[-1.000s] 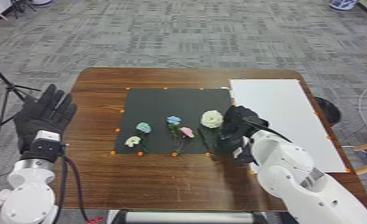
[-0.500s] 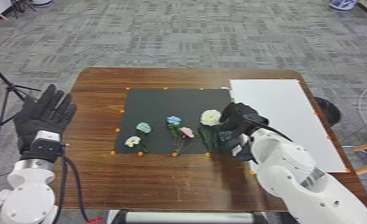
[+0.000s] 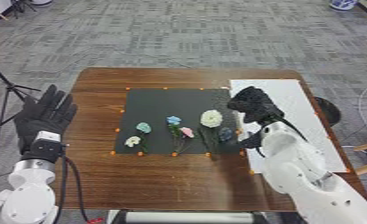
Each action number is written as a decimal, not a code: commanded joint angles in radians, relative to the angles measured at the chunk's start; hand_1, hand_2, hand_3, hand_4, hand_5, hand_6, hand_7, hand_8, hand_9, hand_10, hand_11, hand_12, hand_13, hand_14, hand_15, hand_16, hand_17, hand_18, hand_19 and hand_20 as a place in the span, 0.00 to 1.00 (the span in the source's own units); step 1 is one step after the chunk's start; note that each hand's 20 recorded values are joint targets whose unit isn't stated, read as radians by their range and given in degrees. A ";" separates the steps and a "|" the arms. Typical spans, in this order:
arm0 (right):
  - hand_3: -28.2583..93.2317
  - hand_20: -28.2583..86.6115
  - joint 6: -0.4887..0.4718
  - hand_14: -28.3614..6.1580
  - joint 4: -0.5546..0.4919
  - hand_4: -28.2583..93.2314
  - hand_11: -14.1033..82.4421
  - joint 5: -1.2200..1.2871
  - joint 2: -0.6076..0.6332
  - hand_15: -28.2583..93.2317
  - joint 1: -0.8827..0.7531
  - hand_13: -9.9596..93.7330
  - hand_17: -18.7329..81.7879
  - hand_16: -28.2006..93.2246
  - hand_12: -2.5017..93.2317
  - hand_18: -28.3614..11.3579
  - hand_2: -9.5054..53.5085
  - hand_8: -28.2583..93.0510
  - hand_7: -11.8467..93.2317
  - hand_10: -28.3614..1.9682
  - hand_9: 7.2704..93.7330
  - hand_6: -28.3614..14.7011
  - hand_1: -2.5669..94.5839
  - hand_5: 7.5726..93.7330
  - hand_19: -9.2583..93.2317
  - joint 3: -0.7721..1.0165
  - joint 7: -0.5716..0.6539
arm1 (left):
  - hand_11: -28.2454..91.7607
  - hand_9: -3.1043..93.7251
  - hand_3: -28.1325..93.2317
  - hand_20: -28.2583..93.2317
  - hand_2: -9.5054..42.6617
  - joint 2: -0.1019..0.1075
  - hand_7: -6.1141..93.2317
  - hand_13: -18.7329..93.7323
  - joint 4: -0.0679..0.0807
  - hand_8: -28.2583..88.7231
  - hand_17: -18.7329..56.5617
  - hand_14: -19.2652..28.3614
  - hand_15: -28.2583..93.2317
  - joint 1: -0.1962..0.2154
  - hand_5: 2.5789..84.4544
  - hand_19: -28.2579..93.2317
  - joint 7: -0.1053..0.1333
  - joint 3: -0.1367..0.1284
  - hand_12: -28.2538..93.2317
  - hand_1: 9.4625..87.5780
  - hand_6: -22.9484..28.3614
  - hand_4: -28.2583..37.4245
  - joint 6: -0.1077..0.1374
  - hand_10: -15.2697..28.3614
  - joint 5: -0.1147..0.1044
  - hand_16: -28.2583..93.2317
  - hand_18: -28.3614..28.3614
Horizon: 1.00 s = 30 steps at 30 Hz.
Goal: Arrange flowers
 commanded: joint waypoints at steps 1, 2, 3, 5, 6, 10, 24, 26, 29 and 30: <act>0.89 0.45 0.096 0.31 0.009 0.05 0.36 0.438 -0.015 0.70 -0.034 0.51 0.40 0.37 0.22 0.17 0.22 0.14 0.27 0.29 0.53 0.52 0.30 0.51 0.72 0.170 -0.093 | 0.39 0.35 0.82 0.32 0.49 0.006 0.17 0.36 -0.009 0.16 0.17 0.67 0.42 0.018 0.47 0.42 -0.019 -0.006 0.30 0.20 0.57 0.00 -0.002 0.65 0.056 0.20 0.69; 0.90 0.43 0.118 0.29 0.012 0.05 0.35 0.499 -0.019 0.67 -0.042 0.46 0.38 0.35 0.21 0.18 0.22 0.14 0.26 0.28 0.51 0.51 0.29 0.49 0.69 0.189 -0.129 | 0.39 0.35 0.82 0.32 0.49 0.005 0.17 0.36 -0.008 0.16 0.17 0.67 0.42 0.018 0.47 0.42 -0.016 -0.006 0.30 0.20 0.57 0.00 0.000 0.65 0.057 0.20 0.69; 0.90 0.41 0.159 0.27 0.018 0.05 0.34 0.564 -0.020 0.66 -0.049 0.44 0.36 0.34 0.21 0.19 0.23 0.14 0.26 0.26 0.48 0.50 0.28 0.47 0.67 0.197 -0.184 | 0.39 0.35 0.82 0.32 0.49 0.004 0.17 0.36 -0.008 0.16 0.17 0.66 0.42 0.020 0.47 0.42 -0.016 -0.008 0.30 0.20 0.57 0.00 0.001 0.65 0.060 0.20 0.69; 0.91 0.39 0.144 0.27 0.036 0.05 0.33 0.712 -0.040 0.63 -0.070 0.40 0.34 0.32 0.20 0.22 0.23 0.14 0.26 0.27 0.46 0.51 0.27 0.45 0.62 0.242 -0.321 | 0.39 0.35 0.82 0.32 0.49 -0.003 0.17 0.35 -0.008 0.16 0.17 0.66 0.41 0.028 0.47 0.42 -0.014 -0.011 0.30 0.20 0.57 0.00 0.000 0.65 0.072 0.20 0.69; 0.91 0.38 0.134 0.27 0.045 0.04 0.32 0.779 -0.047 0.62 -0.074 0.38 0.32 0.31 0.20 0.23 0.24 0.14 0.26 0.28 0.45 0.52 0.26 0.44 0.60 0.257 -0.372 | 0.38 0.35 0.82 0.32 0.49 -0.006 0.17 0.35 -0.005 0.16 0.17 0.65 0.41 0.029 0.46 0.42 -0.014 -0.011 0.30 0.20 0.57 0.00 -0.004 0.65 0.071 0.19 0.69; 0.91 0.34 0.063 0.35 0.066 0.03 0.28 0.971 -0.086 0.52 -0.090 0.31 0.27 0.28 0.18 0.30 0.26 0.14 0.23 0.31 0.38 0.56 0.21 0.36 0.51 0.310 -0.492 | 0.37 0.35 0.82 0.32 0.48 -0.013 0.15 0.35 0.001 0.16 0.18 0.62 0.38 0.041 0.46 0.41 -0.009 -0.013 0.30 0.19 0.58 0.00 -0.001 0.65 0.089 0.19 0.68; 0.90 0.34 -0.107 0.43 0.040 0.03 0.20 1.130 -0.165 0.40 -0.175 0.28 0.25 0.27 0.15 0.32 0.28 0.16 0.18 0.44 0.32 0.61 0.13 0.30 0.41 0.437 -0.516 | 0.35 0.34 0.82 0.31 0.44 -0.015 0.12 0.32 0.010 0.17 0.19 0.56 0.33 0.046 0.45 0.38 -0.023 -0.063 0.28 0.16 0.59 0.00 -0.030 0.62 0.114 0.19 0.64; 0.90 0.34 -0.100 0.43 0.031 0.03 0.20 1.121 -0.167 0.39 -0.181 0.28 0.25 0.27 0.15 0.32 0.28 0.16 0.18 0.44 0.32 0.61 0.13 0.30 0.41 0.443 -0.504 | 0.35 0.34 0.82 0.31 0.44 -0.013 0.12 0.32 0.005 0.17 0.19 0.56 0.33 0.050 0.45 0.38 -0.017 -0.064 0.28 0.16 0.59 0.00 -0.022 0.62 0.103 0.19 0.64; 0.90 0.35 -0.094 0.42 0.023 0.03 0.20 1.131 -0.169 0.39 -0.192 0.28 0.25 0.28 0.15 0.31 0.29 0.16 0.18 0.44 0.32 0.61 0.13 0.30 0.42 0.448 -0.513 | 0.35 0.34 0.82 0.32 0.44 -0.009 0.12 0.32 0.007 0.17 0.19 0.56 0.33 0.050 0.45 0.38 -0.013 -0.058 0.28 0.16 0.59 0.00 -0.017 0.62 0.103 0.19 0.64; 0.90 0.35 -0.100 0.42 0.021 0.03 0.20 1.133 -0.170 0.39 -0.197 0.28 0.25 0.28 0.15 0.31 0.29 0.16 0.18 0.44 0.32 0.61 0.13 0.30 0.42 0.453 -0.513 | 0.35 0.34 0.82 0.32 0.44 -0.009 0.12 0.32 0.005 0.17 0.19 0.56 0.33 0.055 0.45 0.38 -0.012 -0.060 0.28 0.16 0.59 0.00 -0.017 0.62 0.102 0.19 0.64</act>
